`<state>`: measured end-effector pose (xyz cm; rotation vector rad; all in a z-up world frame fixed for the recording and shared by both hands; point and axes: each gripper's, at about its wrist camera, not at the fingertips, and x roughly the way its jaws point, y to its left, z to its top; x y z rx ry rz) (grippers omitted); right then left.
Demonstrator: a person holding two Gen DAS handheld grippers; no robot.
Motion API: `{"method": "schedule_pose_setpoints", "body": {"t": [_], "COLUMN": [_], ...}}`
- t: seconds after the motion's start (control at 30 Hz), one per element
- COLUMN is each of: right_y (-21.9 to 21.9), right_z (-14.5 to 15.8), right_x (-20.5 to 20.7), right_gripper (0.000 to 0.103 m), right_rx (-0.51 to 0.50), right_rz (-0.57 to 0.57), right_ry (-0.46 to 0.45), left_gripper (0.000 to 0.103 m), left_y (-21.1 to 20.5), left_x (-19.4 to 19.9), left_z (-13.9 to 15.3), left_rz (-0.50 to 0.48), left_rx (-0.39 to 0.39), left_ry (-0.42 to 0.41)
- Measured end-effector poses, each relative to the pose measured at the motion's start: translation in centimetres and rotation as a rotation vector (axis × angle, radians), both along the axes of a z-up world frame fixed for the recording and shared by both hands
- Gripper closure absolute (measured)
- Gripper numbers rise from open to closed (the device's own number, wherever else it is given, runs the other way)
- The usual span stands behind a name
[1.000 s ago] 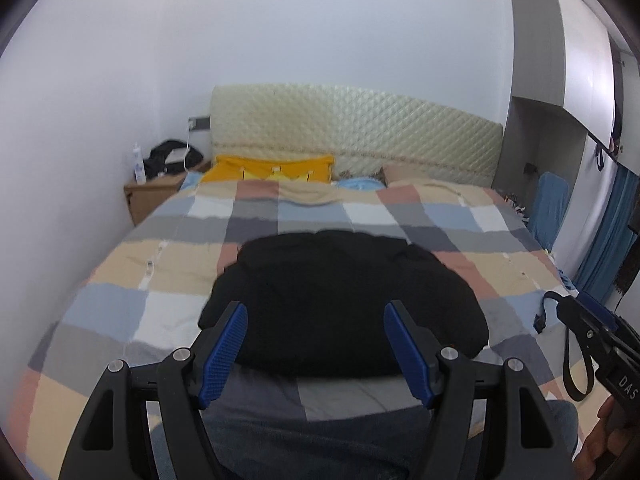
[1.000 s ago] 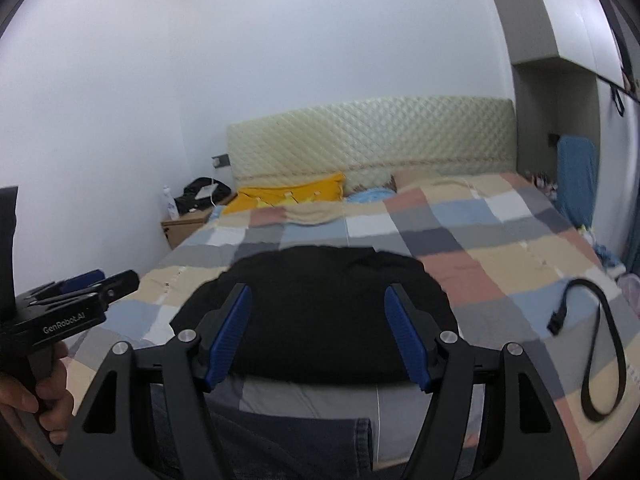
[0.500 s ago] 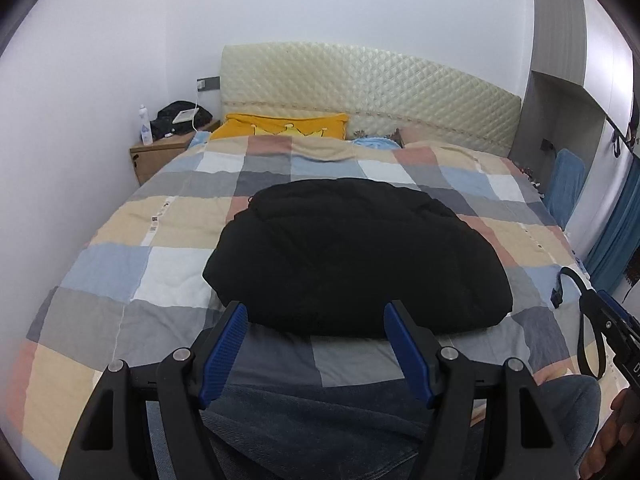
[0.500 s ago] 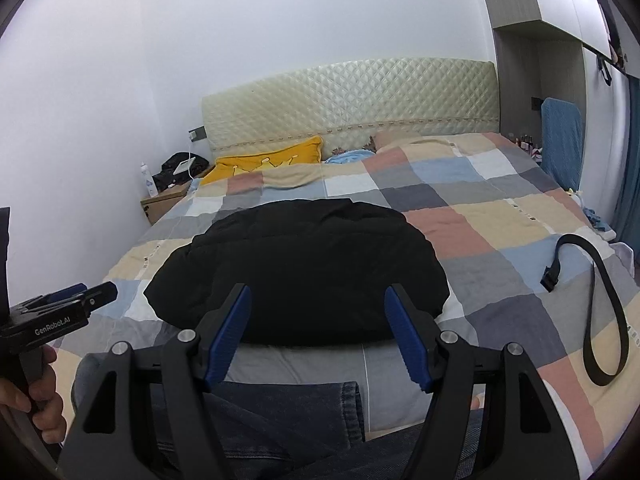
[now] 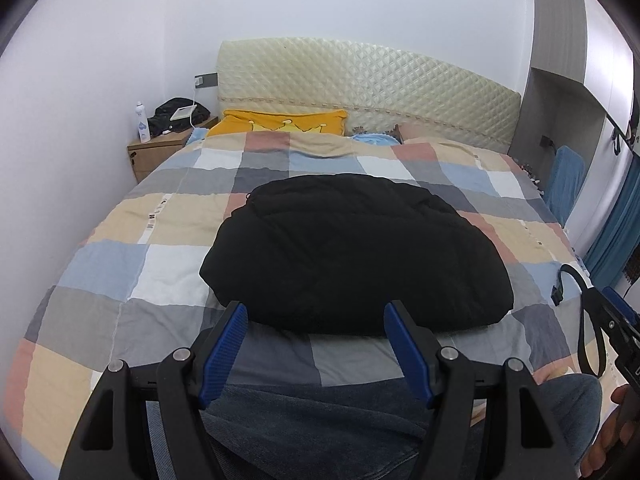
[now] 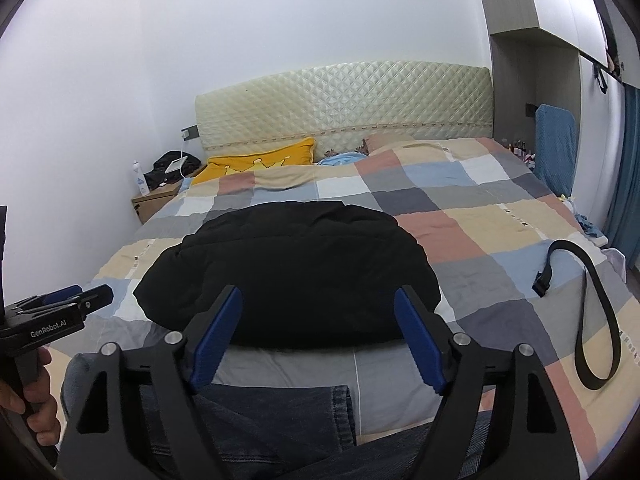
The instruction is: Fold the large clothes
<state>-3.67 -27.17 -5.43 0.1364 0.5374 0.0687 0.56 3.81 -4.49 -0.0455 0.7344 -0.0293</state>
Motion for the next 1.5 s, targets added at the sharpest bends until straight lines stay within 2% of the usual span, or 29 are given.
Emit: {"method": "schedule_pose_setpoints", "body": {"t": [0.13,0.23,0.27,0.77,1.5], "right_y": [-0.03,-0.06,-0.06,-0.27,-0.25], "right_z": [-0.16,-0.14,-0.09,0.33,0.15], "right_x": [0.21,0.32,0.35,0.34,0.56], "right_gripper": [0.016,0.007,0.000,0.000,0.000], "right_rx": [-0.005,-0.007,-0.008,-0.029,-0.039], "right_rz": [0.002,-0.003,-0.005,-0.037,-0.046], "right_ry": [0.003,0.005,0.004,-0.001,0.000], "left_gripper": [0.033,0.033,0.033,0.033,0.033], "left_y": [0.09,0.06,0.07,0.28,0.09], "left_x": [0.34,0.44,0.43,0.94,1.01], "left_z": [0.05,0.00,0.02,-0.52,0.21], "left_rz": [0.004,0.005,0.006,0.002,0.004], "left_rx": [0.004,0.007,0.009,0.000,0.008], "left_ry": [0.002,0.004,0.005,0.014,0.012]}}
